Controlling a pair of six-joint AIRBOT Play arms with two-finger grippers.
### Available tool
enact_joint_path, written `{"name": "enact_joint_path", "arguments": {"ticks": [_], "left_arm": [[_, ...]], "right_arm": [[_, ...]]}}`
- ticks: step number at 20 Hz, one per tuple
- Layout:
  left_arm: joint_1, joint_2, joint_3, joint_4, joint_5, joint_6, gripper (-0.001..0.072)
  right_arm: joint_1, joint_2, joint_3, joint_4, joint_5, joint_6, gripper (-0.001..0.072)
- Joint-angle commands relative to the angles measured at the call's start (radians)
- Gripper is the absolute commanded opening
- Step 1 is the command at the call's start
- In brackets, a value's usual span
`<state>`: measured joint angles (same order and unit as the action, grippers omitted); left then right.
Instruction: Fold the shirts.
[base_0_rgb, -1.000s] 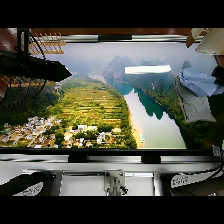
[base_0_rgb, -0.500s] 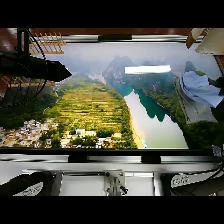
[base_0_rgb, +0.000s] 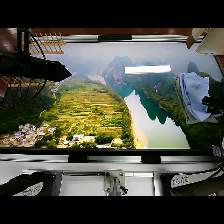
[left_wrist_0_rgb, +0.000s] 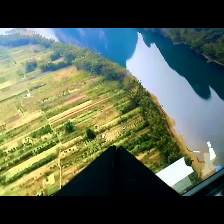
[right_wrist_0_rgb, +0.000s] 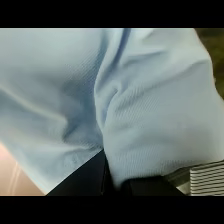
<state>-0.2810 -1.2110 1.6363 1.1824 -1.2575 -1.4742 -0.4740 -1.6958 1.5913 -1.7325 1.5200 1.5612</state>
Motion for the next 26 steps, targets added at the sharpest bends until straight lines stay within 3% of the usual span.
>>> {"name": "enact_joint_path", "arguments": {"ticks": [1, 5, 6, 7, 11, 12, 14, 18, 19, 21, 22, 23, 24, 26], "left_arm": [[0.0, -0.001, 0.0, 0.0, 0.0, 0.0, 0.0034], [0.0, -0.001, 0.0, 0.0, 0.001, 0.0, 0.0034], [0.0, -0.001, 0.0, 0.0, 0.001, 0.0, 0.0034], [0.0, -0.001, 0.0, 0.0, 0.0, 0.0, 0.0034], [0.0, -0.005, 0.0, 0.056, -0.004, 0.0, 0.0034], [0.0, -0.011, 0.0, 0.092, -0.004, 0.0, 0.0034], [0.0, -0.033, 0.0, 0.193, -0.004, 0.0, 0.0034], [0.0, -0.13, 0.001, 0.436, -0.067, -0.019, 0.0032], [0.0, -0.17, 0.001, 0.516, -0.145, -0.064, 0.0032], [0.0, -0.257, 0.001, 0.61, -0.338, -0.114, 0.0034], [0.001, -0.294, 0.001, 0.606, -0.382, -0.124, 0.0111], [0.0, -0.316, 0.001, 0.583, -0.385, -0.15, 0.0392], [0.0, -0.326, 0.0, 0.52, -0.363, -0.154, 0.0624], [-0.001, -0.317, 0.0, 0.407, -0.289, -0.151, 0.0635]], "right_arm": [[0.0, 0.0, -0.097, 0.003, -0.084, 0.055, 0.0082], [0.0, 0.0, -0.099, -0.003, -0.087, 0.06, 0.0117], [0.0, 0.005, -0.098, -0.009, -0.063, 0.051, 0.0397], [0.0, 0.013, -0.094, -0.021, -0.017, 0.007, 0.0574], [0.0, 0.076, 0.023, -0.251, 0.174, -0.142, 0.0574], [-0.005, 0.106, 0.085, -0.264, 0.166, -0.114, 0.0574], [-0.004, 0.166, 0.235, -0.189, 0.07, -0.048, 0.0573], [0.082, 0.27, 0.349, 0.231, -0.258, 0.019, 0.0555], [0.154, 0.274, 0.349, 0.23, -0.257, 0.012, 0.0467], [0.317, 0.246, 0.316, 0.148, -0.158, 0.024, 0.0465], [0.385, 0.223, 0.284, 0.161, -0.097, 0.037, 0.0574], [0.44, 0.191, 0.252, 0.206, -0.029, 0.041, 0.061], [0.479, 0.16, 0.227, 0.258, 0.031, 0.043, 0.061], [0.537, 0.103, 0.209, 0.326, 0.111, 0.043, 0.061]]}}
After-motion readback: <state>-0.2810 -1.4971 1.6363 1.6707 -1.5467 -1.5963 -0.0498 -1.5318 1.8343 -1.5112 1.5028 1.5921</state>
